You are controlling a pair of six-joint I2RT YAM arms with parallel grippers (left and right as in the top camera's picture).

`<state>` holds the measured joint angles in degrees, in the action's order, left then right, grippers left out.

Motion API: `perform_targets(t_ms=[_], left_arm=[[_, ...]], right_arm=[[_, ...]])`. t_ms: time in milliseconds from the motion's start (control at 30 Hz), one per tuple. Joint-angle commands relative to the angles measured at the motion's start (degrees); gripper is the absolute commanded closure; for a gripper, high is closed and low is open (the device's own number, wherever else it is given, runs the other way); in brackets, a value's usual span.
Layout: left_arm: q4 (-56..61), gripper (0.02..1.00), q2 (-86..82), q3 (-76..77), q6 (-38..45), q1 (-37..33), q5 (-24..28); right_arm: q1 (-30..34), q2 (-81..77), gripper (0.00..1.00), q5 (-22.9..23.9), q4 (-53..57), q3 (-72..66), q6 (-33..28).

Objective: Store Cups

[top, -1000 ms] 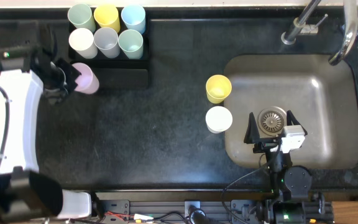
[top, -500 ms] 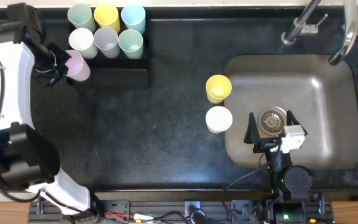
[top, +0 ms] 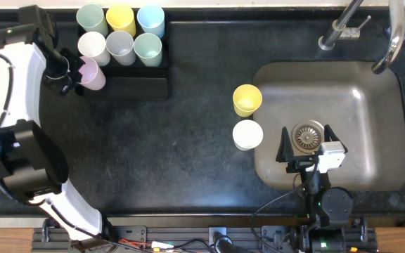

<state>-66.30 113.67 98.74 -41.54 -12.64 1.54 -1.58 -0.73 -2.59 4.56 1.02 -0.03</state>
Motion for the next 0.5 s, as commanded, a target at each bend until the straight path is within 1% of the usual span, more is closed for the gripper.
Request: perform_targets(t_ms=[33,500], left_arm=[[0.1,0.976,1.2,1.5,1.0,-0.5,0.2],[-0.2,0.976,1.6,0.9,1.0,-0.3,-1.9]], right_arm=[[-0.3,0.5,0.003,-0.1,-0.3,-0.8,-0.2],[-0.3,0.5,0.005,-0.2,-0.3,-0.8,-0.2]])
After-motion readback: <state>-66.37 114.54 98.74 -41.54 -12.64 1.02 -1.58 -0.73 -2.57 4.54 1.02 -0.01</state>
